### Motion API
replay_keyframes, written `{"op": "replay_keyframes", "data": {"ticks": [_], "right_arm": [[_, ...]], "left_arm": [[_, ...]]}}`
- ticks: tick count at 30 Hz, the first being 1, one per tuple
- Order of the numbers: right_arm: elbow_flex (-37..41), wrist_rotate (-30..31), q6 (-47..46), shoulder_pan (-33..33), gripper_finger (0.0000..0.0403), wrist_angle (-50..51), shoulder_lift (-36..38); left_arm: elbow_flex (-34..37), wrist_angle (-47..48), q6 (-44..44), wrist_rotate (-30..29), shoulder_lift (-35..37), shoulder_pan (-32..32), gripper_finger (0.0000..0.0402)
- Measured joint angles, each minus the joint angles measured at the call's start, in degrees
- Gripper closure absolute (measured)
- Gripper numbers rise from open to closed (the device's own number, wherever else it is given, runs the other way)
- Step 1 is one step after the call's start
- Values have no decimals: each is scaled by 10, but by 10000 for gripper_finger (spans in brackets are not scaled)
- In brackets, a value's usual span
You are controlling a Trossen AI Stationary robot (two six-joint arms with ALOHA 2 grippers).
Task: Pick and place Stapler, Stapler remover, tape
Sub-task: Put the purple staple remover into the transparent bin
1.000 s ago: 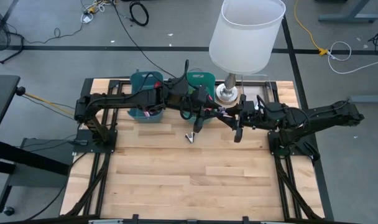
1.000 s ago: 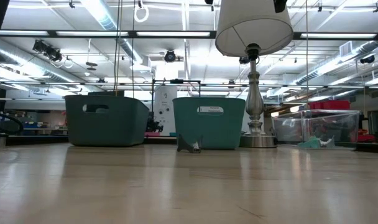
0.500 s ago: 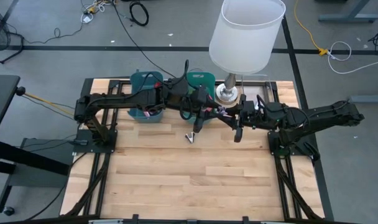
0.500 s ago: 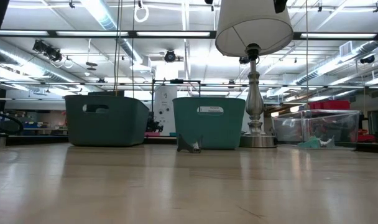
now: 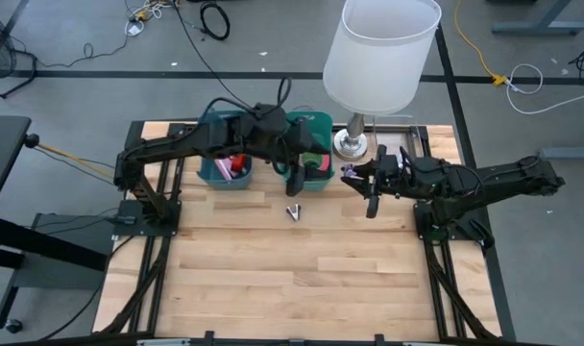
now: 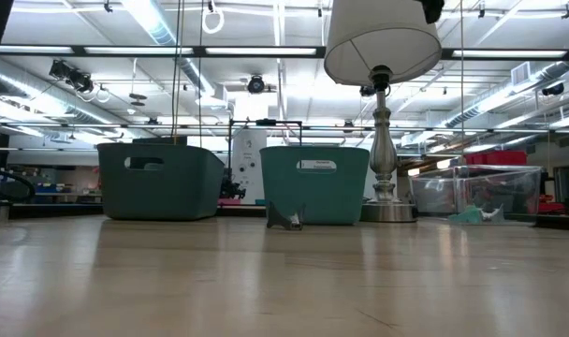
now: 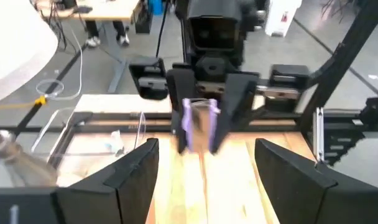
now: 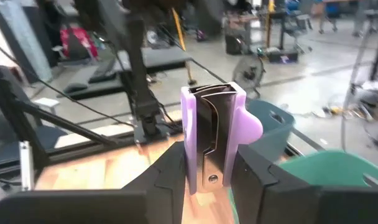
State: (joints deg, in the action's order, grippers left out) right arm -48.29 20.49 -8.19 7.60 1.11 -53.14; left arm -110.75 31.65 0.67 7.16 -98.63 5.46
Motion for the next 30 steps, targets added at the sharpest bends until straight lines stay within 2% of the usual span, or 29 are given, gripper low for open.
{"op": "replay_keyframes", "data": {"ticks": [6,13,20,25,30], "right_arm": [[0,31,-28,-7,307,75,23],[0,31,-89,-45,307,192,44],[0,32,-116,-91,307,268,46],[0,77,-167,-128,307,347,46],[0,97,-201,-180,307,413,46]], "left_arm": [[-48,70,0,-17,0,2,148],[-52,146,-3,-26,0,23,162],[-51,146,0,-26,-6,37,175],[-51,147,0,-27,-6,41,181],[-51,147,0,-25,-6,40,182]]}}
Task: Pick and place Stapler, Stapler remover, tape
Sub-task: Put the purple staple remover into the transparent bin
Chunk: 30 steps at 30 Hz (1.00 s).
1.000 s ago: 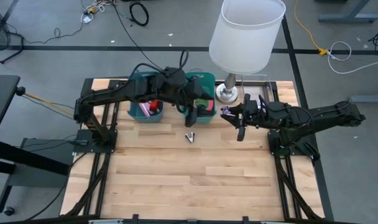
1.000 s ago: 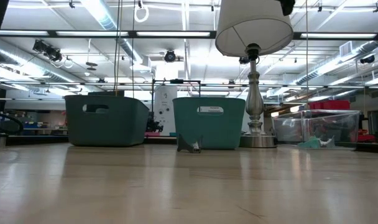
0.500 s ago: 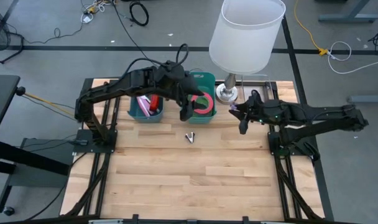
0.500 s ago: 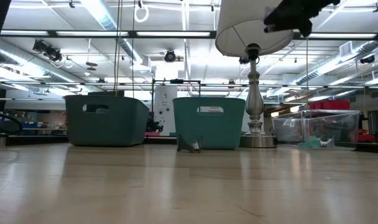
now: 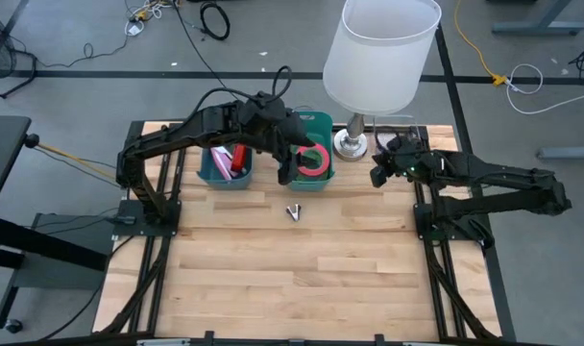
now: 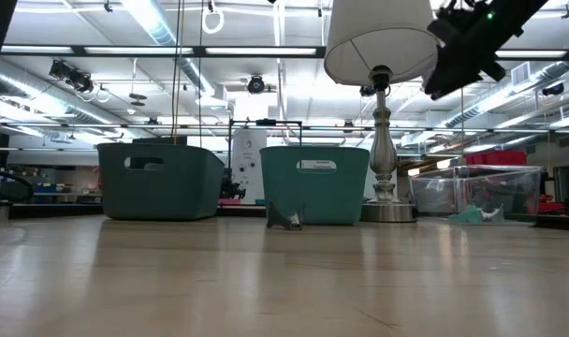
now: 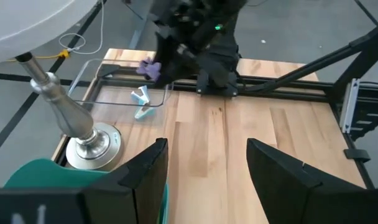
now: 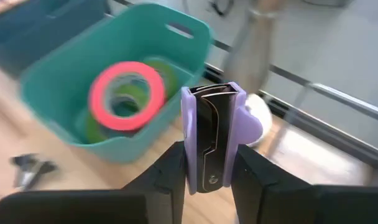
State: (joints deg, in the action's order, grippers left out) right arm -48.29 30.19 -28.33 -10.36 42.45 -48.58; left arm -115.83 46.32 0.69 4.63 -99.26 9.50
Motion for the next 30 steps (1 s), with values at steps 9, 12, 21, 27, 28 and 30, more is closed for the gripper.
{"op": "replay_keyframes", "data": {"ticks": [9,12,21,27,28,30], "right_arm": [[0,4,12,-102,307,59,0],[0,4,17,-128,307,86,0],[0,18,8,-186,307,141,-1],[0,24,36,-209,307,143,-1],[0,25,39,-213,306,143,-1],[0,26,39,-220,302,143,-1]], "left_arm": [[0,0,0,0,0,0,182],[0,0,0,0,0,0,182],[0,0,1,-1,0,0,182],[0,0,1,-1,0,0,182],[0,0,1,-1,0,0,182],[0,-1,1,-1,0,0,182]]}}
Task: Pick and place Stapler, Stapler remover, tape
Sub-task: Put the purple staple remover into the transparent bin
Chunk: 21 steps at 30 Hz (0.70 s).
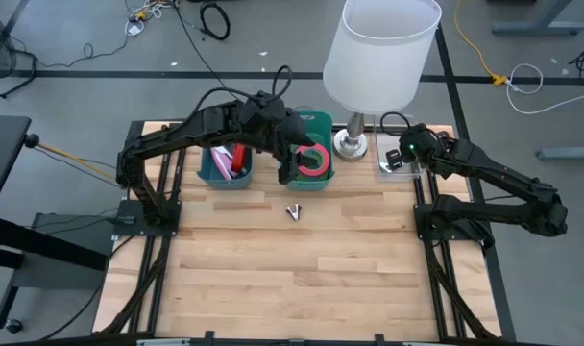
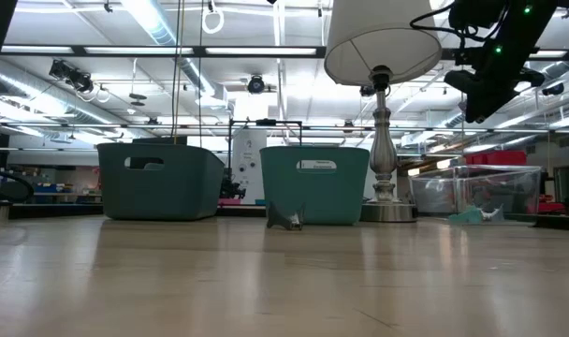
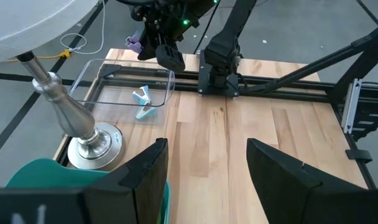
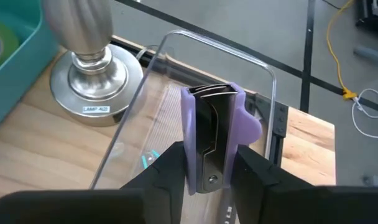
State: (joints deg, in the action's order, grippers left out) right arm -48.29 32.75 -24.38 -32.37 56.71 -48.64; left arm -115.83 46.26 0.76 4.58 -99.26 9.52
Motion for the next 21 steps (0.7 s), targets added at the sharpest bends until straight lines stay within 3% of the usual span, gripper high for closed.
{"op": "replay_keyframes", "data": {"ticks": [21], "right_arm": [[21,8,13,-14,301,-9,-24]], "left_arm": [[0,-1,-1,0,0,0,181]]}}
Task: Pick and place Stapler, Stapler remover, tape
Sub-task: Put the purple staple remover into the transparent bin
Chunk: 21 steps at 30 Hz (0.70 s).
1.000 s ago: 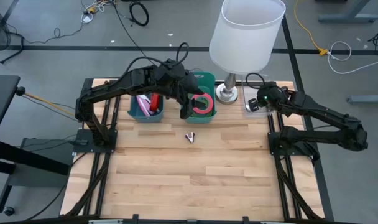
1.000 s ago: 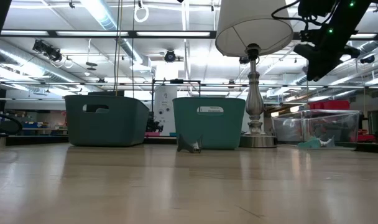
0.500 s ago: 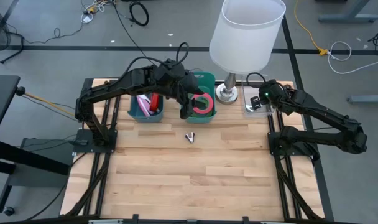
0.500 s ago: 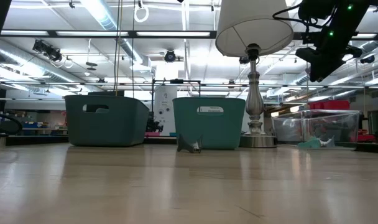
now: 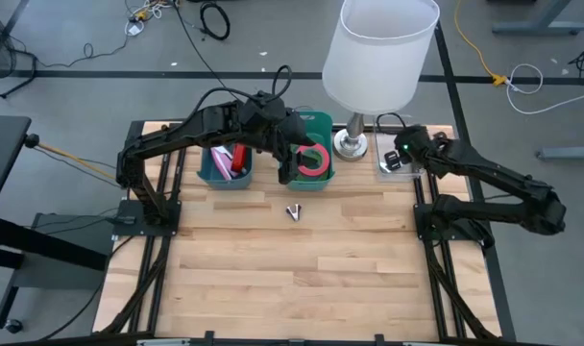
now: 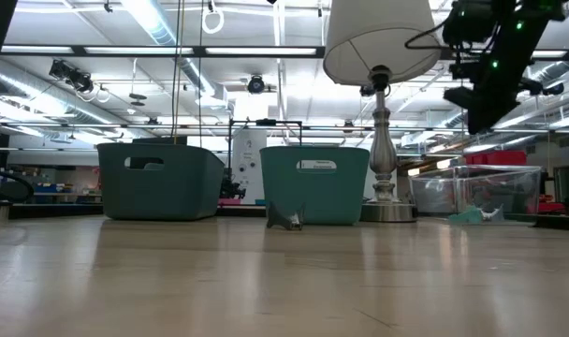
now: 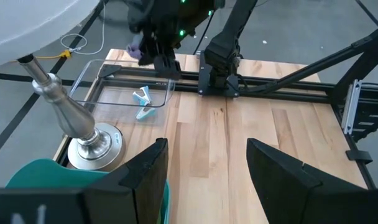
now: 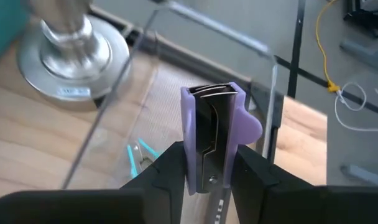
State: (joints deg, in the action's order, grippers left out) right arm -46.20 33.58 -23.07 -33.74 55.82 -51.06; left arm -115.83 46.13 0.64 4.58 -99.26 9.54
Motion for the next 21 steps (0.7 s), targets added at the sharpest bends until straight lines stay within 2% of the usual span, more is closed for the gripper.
{"op": "replay_keyframes", "data": {"ticks": [7,14,21], "right_arm": [[60,0,-55,0,299,-12,-3],[66,36,-40,0,300,-49,-3],[66,32,-36,0,268,-53,-3]], "left_arm": [[0,0,-2,0,0,-2,181],[0,0,-2,0,0,-1,181],[0,0,-3,0,0,-1,181]]}}
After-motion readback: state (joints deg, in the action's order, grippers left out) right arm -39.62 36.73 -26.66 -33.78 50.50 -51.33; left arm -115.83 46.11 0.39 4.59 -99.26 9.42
